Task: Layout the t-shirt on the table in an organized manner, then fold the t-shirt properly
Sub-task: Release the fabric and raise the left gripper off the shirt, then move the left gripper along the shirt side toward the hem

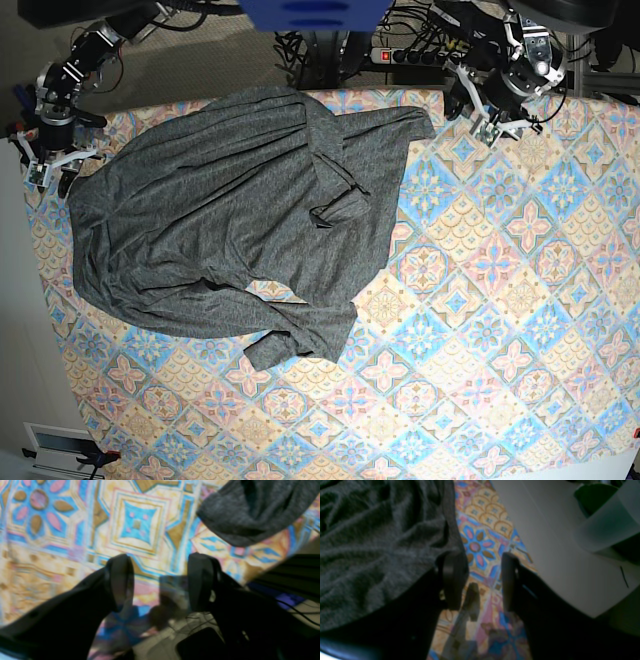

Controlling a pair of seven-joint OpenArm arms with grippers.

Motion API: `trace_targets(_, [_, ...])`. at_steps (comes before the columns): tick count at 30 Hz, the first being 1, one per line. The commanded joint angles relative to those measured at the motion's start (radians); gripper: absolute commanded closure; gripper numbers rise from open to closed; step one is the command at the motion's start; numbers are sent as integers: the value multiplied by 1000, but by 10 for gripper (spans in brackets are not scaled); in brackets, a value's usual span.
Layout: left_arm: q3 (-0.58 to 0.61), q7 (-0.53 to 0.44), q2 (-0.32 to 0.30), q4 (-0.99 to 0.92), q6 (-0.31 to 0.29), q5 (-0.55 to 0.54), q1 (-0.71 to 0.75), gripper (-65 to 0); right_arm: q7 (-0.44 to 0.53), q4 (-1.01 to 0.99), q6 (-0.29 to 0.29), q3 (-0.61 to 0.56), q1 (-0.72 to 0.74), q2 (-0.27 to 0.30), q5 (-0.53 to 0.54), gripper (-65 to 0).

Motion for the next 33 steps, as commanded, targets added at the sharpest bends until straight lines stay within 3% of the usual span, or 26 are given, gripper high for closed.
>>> trace_targets(1, [-5, -31, 20, 50, 8, -16, -16, -360, 27, 21, -5, 2, 7, 17, 15, -235])
trace_targets(8, [19, -29, 135, 152, 8, -6, -87, -360, 27, 21, -5, 0, 7, 15, 13, -235])
trace_targets(18, [102, -15, 267, 149, 8, 131, -281, -360, 27, 23, -5, 2, -1, 15, 13, -235])
trace_targets(22, [101, 137, 311, 142, 8, 195, -443, -360, 27, 23, -5, 5, -1, 15, 13, -235])
trace_targets(28, [101, 376, 310, 14, 8, 214, -657, -360, 27, 23, -5, 6, -1, 15, 13, -235])
trace_targets(33, [96, 397, 307, -149, 8, 214, -731, -360, 27, 19, -5, 6, -2, 15, 13, -235])
